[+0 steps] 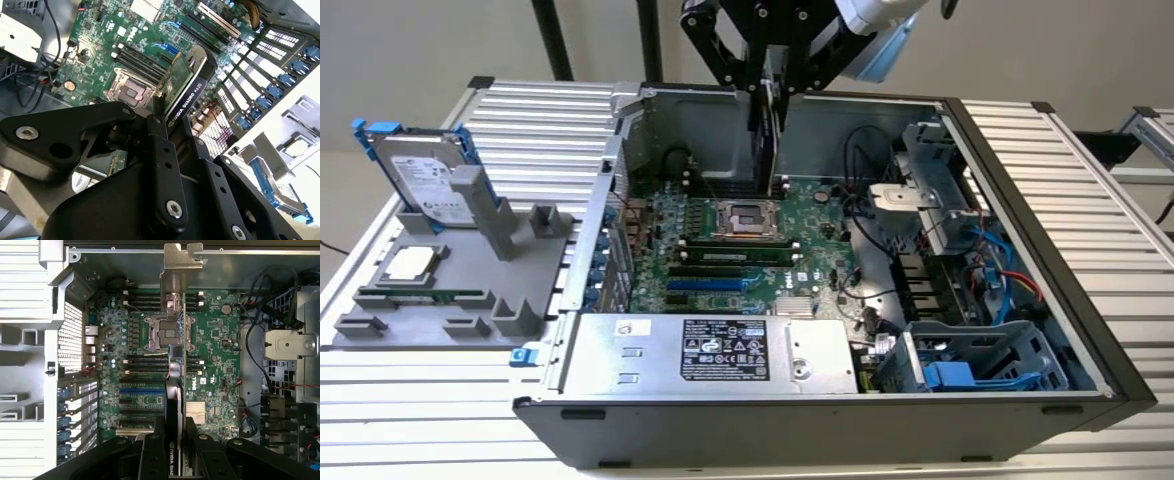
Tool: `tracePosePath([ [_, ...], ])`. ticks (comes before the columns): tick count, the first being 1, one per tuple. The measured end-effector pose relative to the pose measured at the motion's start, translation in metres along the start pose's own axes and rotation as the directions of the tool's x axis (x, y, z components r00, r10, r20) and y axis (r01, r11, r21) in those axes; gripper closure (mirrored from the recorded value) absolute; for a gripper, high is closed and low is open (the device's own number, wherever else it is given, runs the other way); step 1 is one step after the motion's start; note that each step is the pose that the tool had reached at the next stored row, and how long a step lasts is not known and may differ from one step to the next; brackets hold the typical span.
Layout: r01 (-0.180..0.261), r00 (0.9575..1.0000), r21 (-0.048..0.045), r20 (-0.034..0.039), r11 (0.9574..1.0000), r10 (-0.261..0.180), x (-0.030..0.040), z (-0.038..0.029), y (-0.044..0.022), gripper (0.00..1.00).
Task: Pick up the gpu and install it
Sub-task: 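Pick up the gpu and move the gpu toward the slot, then insert the gpu into the slot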
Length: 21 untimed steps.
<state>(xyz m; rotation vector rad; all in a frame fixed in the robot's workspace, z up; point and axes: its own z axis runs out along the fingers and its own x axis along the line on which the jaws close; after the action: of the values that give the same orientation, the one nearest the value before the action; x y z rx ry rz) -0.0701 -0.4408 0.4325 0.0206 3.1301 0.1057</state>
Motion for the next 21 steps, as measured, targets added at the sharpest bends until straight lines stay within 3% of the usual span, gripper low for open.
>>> tracePosePath([
  [21,0.005,1.0000,-0.0001,-0.0003,1.0000,-0.005,-0.0002,0.0000,0.0000,1.00],
])
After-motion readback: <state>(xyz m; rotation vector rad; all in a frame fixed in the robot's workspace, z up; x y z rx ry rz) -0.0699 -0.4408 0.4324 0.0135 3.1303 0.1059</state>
